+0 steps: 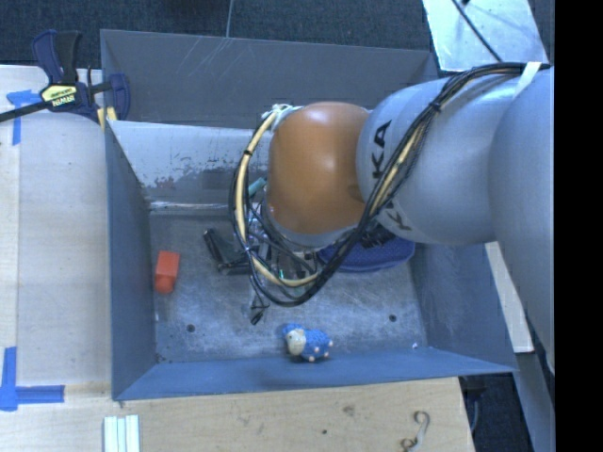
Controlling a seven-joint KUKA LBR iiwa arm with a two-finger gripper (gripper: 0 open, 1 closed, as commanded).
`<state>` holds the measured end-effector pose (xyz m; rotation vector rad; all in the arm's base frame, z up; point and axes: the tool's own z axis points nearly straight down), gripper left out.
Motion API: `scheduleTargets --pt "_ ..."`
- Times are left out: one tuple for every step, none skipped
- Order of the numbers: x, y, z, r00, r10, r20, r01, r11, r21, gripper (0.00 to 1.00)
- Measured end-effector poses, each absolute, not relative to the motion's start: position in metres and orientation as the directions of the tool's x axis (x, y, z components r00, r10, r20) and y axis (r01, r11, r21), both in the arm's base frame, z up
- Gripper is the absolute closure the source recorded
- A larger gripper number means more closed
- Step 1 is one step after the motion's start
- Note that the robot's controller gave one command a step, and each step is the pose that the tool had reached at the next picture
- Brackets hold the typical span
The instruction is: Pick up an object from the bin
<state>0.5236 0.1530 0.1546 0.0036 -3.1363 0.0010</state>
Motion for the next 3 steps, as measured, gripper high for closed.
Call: scheduleTargets --pt "0.586 0.135 0.066 -1.000 -0.028 -0.003 -0.028 1.000 -0.001 0.00" --pt "0.585 0.137 0.071 -1.000 -0.029 -0.004 -0.029 1.000 0.002 1.00" --pt "0.569 0.138 0.199 -0.997 -0.074 -0.003 -0.074 0.997 0.000 1.00"
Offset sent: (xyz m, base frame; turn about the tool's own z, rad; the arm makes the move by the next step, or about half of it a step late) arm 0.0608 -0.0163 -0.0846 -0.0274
